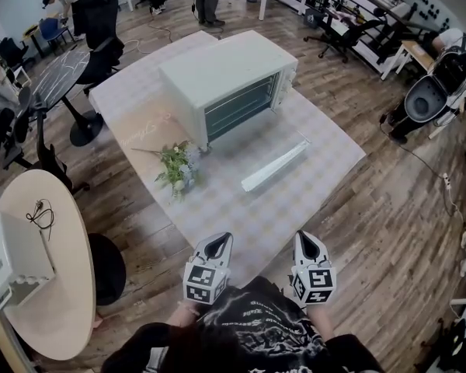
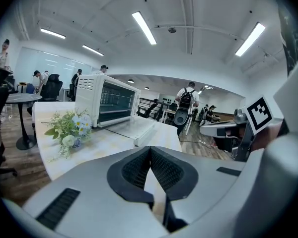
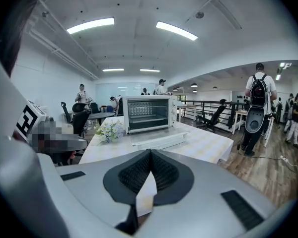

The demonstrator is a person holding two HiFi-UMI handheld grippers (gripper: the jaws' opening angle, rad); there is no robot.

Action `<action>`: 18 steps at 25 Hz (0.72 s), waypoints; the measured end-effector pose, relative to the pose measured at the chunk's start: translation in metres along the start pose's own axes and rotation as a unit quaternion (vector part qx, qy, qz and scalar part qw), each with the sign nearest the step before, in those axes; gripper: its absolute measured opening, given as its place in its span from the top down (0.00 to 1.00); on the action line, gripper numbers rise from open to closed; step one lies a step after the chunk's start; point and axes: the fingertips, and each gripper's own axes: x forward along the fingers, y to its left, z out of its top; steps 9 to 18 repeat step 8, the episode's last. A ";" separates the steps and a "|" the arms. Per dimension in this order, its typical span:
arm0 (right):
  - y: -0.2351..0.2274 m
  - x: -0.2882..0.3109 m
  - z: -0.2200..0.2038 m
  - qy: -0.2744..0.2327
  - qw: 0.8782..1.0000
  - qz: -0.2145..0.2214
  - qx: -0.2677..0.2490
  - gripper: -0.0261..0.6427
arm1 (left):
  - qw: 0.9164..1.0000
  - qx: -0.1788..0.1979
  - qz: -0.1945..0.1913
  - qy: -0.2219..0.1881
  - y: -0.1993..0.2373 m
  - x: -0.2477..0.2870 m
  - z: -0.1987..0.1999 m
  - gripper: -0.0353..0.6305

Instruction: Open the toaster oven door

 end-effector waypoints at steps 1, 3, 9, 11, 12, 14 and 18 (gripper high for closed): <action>0.000 0.000 0.000 0.000 1.000 -0.001 0.000 0.95 | 1.000 0.000 0.000 0.000 0.001 0.000 0.000 0.92; 0.002 0.000 -0.002 0.001 1.000 -0.002 0.000 0.95 | 1.000 0.000 -0.001 0.002 0.002 0.001 -0.001 0.92; 0.007 0.002 -0.008 0.006 1.000 -0.004 0.000 0.95 | 1.000 0.000 -0.005 0.003 0.005 0.002 -0.004 0.92; 0.007 0.002 -0.008 0.006 1.000 -0.004 0.000 0.95 | 1.000 0.000 -0.005 0.003 0.005 0.002 -0.004 0.92; 0.007 0.002 -0.008 0.006 1.000 -0.004 0.000 0.95 | 1.000 0.000 -0.005 0.003 0.005 0.002 -0.004 0.92; 0.007 0.002 -0.008 0.006 1.000 -0.004 0.000 0.95 | 1.000 0.000 -0.005 0.003 0.005 0.002 -0.004 0.92; 0.007 0.002 -0.008 0.006 1.000 -0.004 0.000 0.95 | 1.000 0.000 -0.005 0.003 0.005 0.002 -0.004 0.92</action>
